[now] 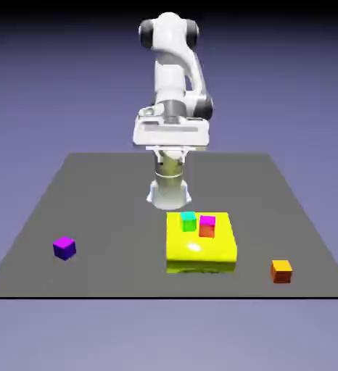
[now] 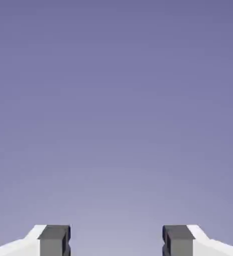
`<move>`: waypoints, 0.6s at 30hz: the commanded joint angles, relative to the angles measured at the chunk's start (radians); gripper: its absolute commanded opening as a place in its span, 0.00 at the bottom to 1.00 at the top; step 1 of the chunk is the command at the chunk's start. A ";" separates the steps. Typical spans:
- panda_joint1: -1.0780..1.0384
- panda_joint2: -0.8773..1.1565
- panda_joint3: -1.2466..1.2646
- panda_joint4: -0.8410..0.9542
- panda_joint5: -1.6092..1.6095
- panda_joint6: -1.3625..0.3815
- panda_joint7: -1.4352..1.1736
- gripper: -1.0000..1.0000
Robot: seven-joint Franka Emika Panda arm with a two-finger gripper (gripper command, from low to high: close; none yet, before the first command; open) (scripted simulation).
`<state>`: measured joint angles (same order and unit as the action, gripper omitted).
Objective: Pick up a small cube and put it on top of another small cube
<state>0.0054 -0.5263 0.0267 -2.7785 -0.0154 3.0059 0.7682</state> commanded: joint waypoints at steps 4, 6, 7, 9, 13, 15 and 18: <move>-0.022 0.145 0.088 0.105 -0.051 -0.103 0.090 0.50; -0.033 0.217 0.133 0.157 -0.077 -0.155 0.135 0.50; -0.038 0.254 0.155 0.183 -0.089 -0.181 0.158 0.50; -0.049 0.326 0.199 0.235 -0.115 -0.232 0.203 0.50; -0.071 0.471 0.287 0.340 -0.166 -0.336 0.293 0.50; -0.082 0.544 0.332 0.392 -0.192 -0.387 0.338 0.50; -0.098 0.652 0.398 0.471 -0.230 -0.465 0.406 0.50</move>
<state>-0.0914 0.1260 0.4246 -2.3078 -0.2455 2.5411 1.1737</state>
